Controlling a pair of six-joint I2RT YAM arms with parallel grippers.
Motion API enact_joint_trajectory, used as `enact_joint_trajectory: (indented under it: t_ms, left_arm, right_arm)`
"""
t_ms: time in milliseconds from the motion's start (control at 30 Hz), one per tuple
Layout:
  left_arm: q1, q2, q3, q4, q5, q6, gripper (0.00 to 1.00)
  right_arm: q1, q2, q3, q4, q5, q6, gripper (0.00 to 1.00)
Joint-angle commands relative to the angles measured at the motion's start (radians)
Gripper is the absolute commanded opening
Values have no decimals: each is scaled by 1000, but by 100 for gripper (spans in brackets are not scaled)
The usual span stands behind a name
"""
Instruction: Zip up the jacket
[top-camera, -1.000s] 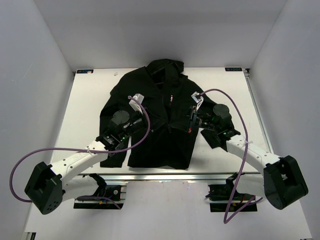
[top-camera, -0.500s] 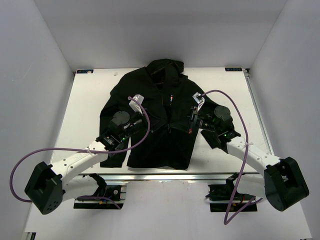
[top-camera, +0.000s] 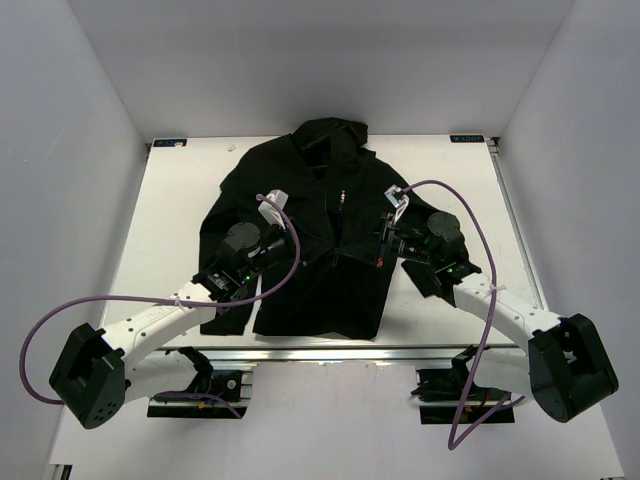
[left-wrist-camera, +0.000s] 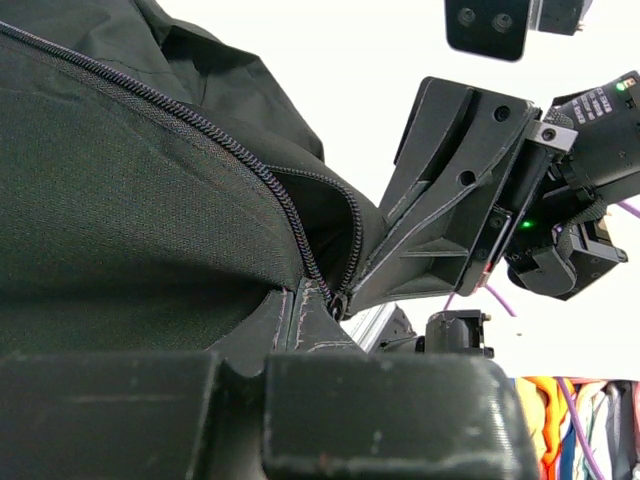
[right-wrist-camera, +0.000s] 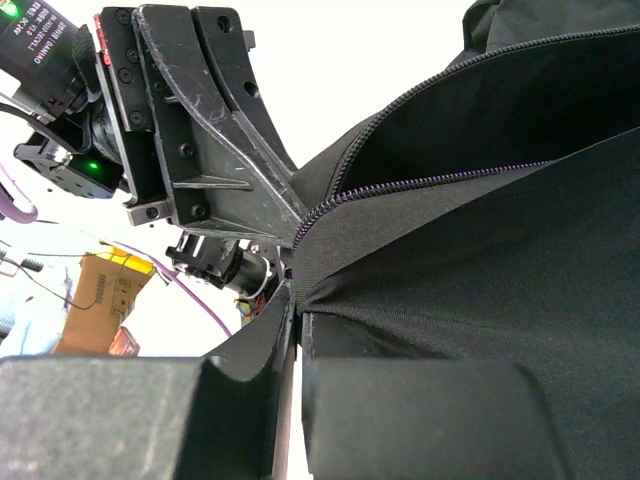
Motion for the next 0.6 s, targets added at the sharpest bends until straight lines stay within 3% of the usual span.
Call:
enact_joint_trajectory:
  t_ms: [0, 167, 567]
  left_arm:
    - [-3, -14, 9, 11, 37, 10, 0]
    - [-3, -9, 23, -7, 89, 53, 0]
    - [-3, -15, 32, -104, 66, 79, 0]
  right_arm:
    - [4, 2, 36, 46, 2, -29, 0]
    - [2, 19, 59, 31, -18, -60, 0]
    - [-15, -1, 62, 8, 58, -25, 0]
